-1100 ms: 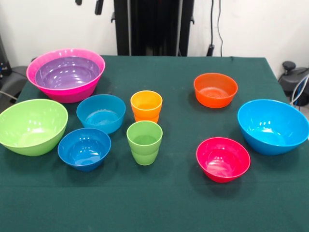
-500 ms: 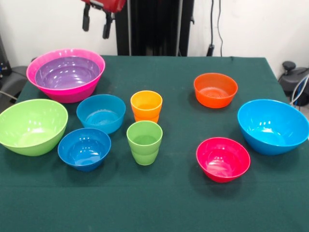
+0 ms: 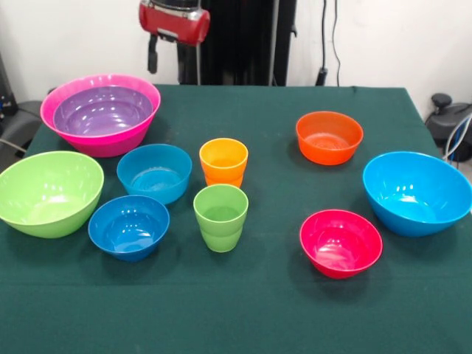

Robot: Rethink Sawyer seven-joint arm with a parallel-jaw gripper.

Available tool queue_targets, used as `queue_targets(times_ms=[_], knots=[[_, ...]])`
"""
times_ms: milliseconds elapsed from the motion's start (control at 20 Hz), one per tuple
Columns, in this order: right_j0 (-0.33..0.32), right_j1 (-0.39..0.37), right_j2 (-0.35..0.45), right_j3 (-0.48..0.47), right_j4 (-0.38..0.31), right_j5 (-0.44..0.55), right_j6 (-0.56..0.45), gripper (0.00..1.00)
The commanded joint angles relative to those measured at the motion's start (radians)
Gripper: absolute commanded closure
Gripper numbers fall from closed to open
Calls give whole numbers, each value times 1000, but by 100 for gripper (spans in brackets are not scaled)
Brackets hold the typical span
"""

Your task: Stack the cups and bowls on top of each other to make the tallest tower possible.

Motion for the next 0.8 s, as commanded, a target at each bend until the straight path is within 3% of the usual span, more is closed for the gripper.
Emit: queue_targets(times_ms=[50, 600, 800], knots=[[48, 119, 51, 32, -38, -98, 77, 0], [35, 203, 47, -40, -80, -133, 18, 0], [-1, 186, 72, -43, -99, -94, -17, 0]])
